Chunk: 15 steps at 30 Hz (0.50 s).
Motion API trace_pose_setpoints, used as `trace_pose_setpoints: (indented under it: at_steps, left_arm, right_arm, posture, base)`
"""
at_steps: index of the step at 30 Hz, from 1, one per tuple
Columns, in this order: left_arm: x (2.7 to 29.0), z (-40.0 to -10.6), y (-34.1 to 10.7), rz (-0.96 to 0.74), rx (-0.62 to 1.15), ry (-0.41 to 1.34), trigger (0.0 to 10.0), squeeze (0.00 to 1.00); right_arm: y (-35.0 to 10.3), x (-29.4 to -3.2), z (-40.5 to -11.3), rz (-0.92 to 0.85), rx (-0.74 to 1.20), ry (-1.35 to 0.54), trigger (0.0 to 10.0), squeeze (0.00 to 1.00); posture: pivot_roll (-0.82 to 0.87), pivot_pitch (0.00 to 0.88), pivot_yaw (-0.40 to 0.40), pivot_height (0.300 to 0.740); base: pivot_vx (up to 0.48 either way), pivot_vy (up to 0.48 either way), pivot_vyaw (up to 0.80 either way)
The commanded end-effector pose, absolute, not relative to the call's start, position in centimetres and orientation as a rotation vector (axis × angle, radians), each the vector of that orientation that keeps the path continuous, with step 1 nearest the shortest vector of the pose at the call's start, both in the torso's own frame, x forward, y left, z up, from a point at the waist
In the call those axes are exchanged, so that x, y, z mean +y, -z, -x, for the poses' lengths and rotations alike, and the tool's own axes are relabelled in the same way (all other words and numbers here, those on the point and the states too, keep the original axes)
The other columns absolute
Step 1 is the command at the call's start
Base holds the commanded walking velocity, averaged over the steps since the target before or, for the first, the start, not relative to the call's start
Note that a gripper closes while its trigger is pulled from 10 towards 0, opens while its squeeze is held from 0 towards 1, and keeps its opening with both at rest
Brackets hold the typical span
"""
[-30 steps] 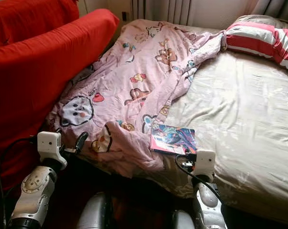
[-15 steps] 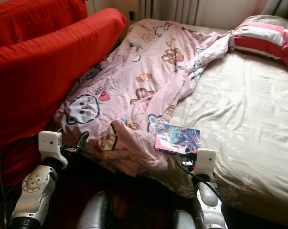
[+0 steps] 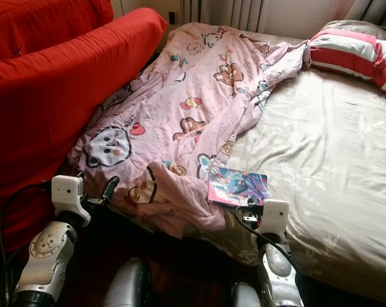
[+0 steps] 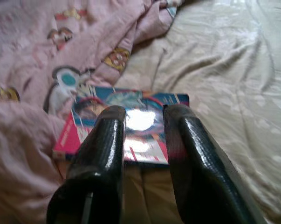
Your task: Clean up the room
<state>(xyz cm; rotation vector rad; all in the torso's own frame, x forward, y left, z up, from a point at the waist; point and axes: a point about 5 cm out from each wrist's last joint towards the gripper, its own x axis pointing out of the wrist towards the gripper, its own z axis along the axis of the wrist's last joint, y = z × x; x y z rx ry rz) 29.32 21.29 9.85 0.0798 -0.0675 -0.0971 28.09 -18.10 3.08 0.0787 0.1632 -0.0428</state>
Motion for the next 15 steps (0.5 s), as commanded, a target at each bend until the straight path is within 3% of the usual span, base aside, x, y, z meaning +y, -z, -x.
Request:
trace_pose_setpoints:
  at_steps: [1,15]
  left_arm:
    - [20.89,-29.4,-9.84,-0.07,-0.069,0.11,10.0,0.0]
    - [20.88,-29.45,-9.9,-0.07,-0.07,0.111,10.0,0.0]
  right_arm:
    - [-2.91,-18.79,-27.8,-0.074,0.167,0.063,10.0,0.0]
    - [-2.79,-18.81,-27.77,-0.066,0.173,0.062,10.0,0.0]
  posture:
    - [0.01,0.106,0.02,0.617]
    - [0.01,0.107,0.021,0.617]
  base:
    - [0.292,0.0,0.0]
    - [0.303,0.0,0.0]
